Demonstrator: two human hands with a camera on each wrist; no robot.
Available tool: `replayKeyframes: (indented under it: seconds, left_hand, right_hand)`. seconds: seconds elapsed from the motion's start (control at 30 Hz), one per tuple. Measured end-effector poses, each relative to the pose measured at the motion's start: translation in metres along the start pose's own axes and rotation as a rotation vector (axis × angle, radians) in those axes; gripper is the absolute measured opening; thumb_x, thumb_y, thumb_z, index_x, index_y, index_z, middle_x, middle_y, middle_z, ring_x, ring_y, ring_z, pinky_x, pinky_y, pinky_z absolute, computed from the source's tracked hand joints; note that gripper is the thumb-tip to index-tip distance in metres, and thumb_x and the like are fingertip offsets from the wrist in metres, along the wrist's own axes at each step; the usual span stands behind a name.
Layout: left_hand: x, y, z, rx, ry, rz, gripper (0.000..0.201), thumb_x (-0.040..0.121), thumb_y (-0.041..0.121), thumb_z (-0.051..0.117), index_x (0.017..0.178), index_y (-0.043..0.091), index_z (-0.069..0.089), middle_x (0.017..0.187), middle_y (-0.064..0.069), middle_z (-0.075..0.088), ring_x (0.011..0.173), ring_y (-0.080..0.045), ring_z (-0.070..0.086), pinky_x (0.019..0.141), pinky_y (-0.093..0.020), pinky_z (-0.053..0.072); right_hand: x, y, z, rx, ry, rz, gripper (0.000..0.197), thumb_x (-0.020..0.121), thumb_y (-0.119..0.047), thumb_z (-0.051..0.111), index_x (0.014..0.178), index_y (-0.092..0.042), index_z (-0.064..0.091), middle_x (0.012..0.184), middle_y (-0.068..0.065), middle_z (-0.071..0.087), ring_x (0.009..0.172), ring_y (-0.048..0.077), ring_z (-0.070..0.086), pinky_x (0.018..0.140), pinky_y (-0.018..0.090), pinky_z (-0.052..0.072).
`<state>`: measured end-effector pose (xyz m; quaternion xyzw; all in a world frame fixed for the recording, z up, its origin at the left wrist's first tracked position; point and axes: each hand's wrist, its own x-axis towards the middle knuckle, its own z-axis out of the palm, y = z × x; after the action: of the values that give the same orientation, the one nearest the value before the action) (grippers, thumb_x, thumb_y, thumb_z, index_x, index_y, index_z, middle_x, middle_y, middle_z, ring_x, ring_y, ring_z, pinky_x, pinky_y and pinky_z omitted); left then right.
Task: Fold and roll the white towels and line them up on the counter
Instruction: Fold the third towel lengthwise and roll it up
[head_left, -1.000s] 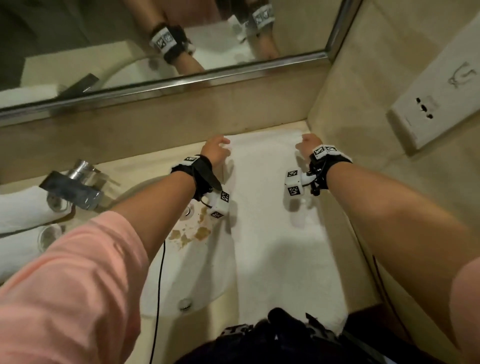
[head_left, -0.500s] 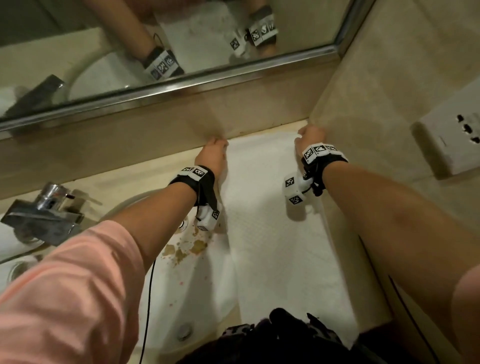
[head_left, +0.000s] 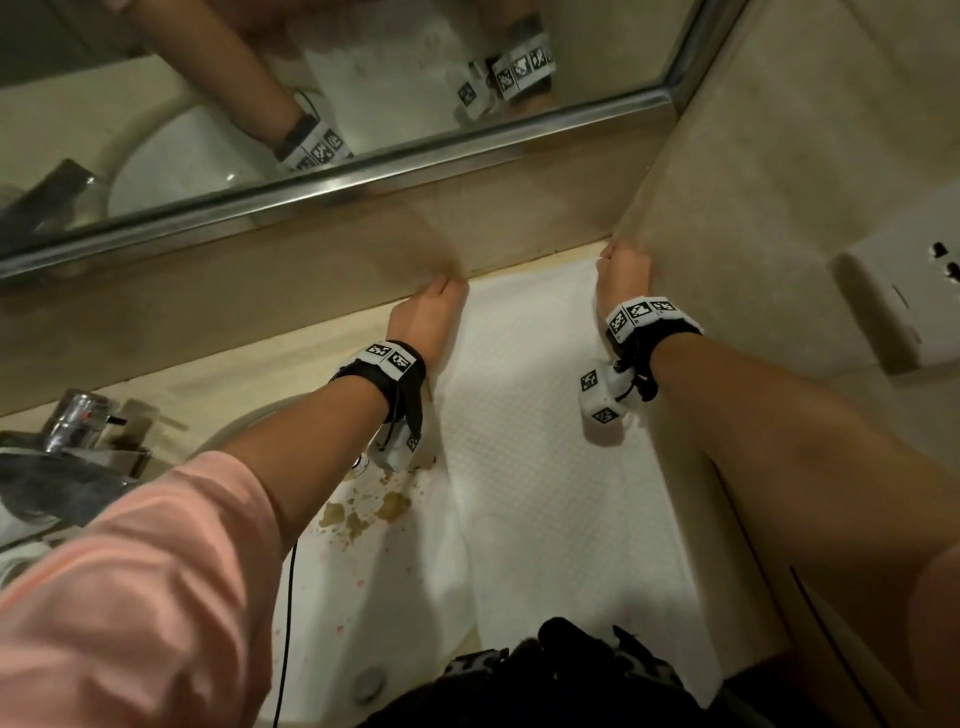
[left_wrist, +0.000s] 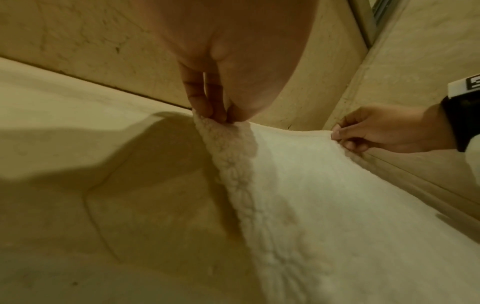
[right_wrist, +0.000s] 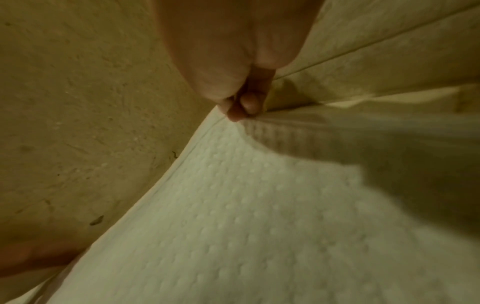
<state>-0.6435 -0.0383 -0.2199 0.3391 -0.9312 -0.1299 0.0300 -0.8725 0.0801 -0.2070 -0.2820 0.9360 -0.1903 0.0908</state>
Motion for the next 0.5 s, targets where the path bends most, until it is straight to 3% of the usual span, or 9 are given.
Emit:
replayKeyframes:
  seconds: [0.17, 0.3, 0.5]
  left_hand:
    - [-0.006, 0.001, 0.004, 0.136, 0.023, 0.036, 0.023, 0.077, 0.008, 0.068, 0.099, 0.011, 0.063, 0.087, -0.008, 0.063, 0.063, -0.03, 0.063, 0.04, -0.032, 0.047]
    - [-0.006, 0.006, 0.002, 0.225, -0.042, 0.031, 0.028, 0.062, 0.01, 0.075, 0.088, 0.013, 0.065, 0.078, -0.003, 0.061, 0.055, -0.023, 0.061, 0.035, -0.022, 0.035]
    - [-0.003, 0.006, 0.002, 0.256, -0.048, 0.002, 0.025, 0.059, 0.01, 0.076, 0.081, 0.011, 0.066, 0.079, -0.006, 0.062, 0.045, -0.019, 0.055, 0.038, -0.019, 0.02]
  right_hand:
    - [0.001, -0.007, -0.002, 0.087, 0.087, -0.021, 0.024, 0.098, -0.005, 0.043, 0.117, 0.006, 0.052, 0.124, 0.022, 0.05, 0.108, 0.034, 0.052, 0.091, 0.036, 0.04]
    - [0.004, -0.016, -0.002, 0.142, 0.157, -0.063, 0.02, 0.097, -0.003, 0.043, 0.109, 0.007, 0.055, 0.118, 0.023, 0.051, 0.099, 0.036, 0.054, 0.084, 0.04, 0.039]
    - [0.014, -0.005, 0.012, -0.012, -0.051, -0.004, 0.023, 0.096, -0.002, 0.043, 0.116, 0.006, 0.051, 0.118, 0.024, 0.056, 0.107, 0.036, 0.057, 0.087, 0.04, 0.045]
